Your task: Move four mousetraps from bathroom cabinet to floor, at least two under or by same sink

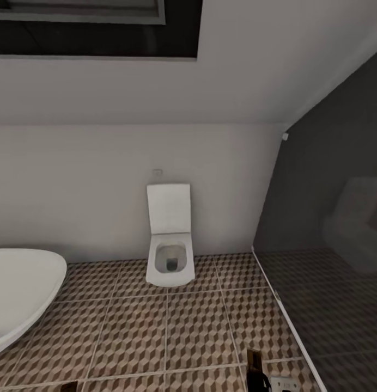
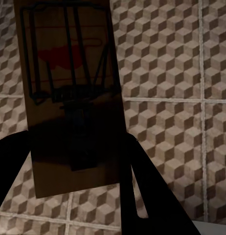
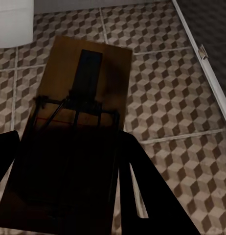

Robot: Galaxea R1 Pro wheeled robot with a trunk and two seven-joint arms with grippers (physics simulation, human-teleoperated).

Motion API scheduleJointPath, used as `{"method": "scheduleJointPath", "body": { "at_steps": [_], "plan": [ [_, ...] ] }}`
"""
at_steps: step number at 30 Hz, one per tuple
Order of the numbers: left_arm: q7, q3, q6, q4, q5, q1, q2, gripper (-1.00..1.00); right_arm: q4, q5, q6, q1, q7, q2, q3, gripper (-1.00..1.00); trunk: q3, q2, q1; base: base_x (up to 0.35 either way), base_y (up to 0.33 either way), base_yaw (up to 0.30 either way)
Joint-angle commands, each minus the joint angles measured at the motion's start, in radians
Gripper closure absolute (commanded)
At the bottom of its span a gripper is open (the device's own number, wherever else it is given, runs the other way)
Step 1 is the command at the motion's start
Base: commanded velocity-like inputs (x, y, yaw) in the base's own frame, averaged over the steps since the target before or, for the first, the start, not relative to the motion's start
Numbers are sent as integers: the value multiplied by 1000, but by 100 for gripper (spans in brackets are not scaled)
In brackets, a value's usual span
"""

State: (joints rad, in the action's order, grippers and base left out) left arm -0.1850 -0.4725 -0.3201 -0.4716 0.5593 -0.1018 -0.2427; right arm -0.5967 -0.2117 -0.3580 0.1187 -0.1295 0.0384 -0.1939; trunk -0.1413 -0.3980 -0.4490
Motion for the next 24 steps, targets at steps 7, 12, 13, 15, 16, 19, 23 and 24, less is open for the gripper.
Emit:
{"method": "scheduleJointPath", "body": {
  "at_steps": [7,12,13,15,16,19,23,24],
  "plan": [
    [-8,-9,-4,-1,5,-1,-1,100,0,-11,-4,1,-7,0,-9,100,-2,-2,-1,261,0,0],
    [-8,-9,-3,-1,5,-1,-1,100,0,-9,-4,1,-7,-4,-9,100,-2,-2,-1,262,0,0],
    [-8,-9,-3,-1,5,-1,-1,100,0,-9,-4,1,-7,-4,-9,100,-2,-2,-1,262,0,0],
    [-8,-9,-3,-1,5,-1,-1,100,0,-9,-4,1,-7,-5,-9,100,-2,-2,-1,262,0,0],
    [-8,-9,-3,-1,5,-1,-1,100,0,-9,-4,1,-7,-5,-9,100,-2,-2,-1,253,0,0],
    [-8,-9,-3,-1,5,-1,-1,100,0,-9,-4,1,-7,-5,-9,100,-2,-2,-1,155,0,0],
    [-8,-9,-4,-2,5,-1,-1,100,0,-9,-4,1,-7,-5,-9,100,-2,-2,-1,34,0,0],
    [-8,-9,-3,-1,5,-1,-1,100,0,-9,-5,1,-7,-4,-9,100,-2,-2,-1,3,0,0]
  ]
}}
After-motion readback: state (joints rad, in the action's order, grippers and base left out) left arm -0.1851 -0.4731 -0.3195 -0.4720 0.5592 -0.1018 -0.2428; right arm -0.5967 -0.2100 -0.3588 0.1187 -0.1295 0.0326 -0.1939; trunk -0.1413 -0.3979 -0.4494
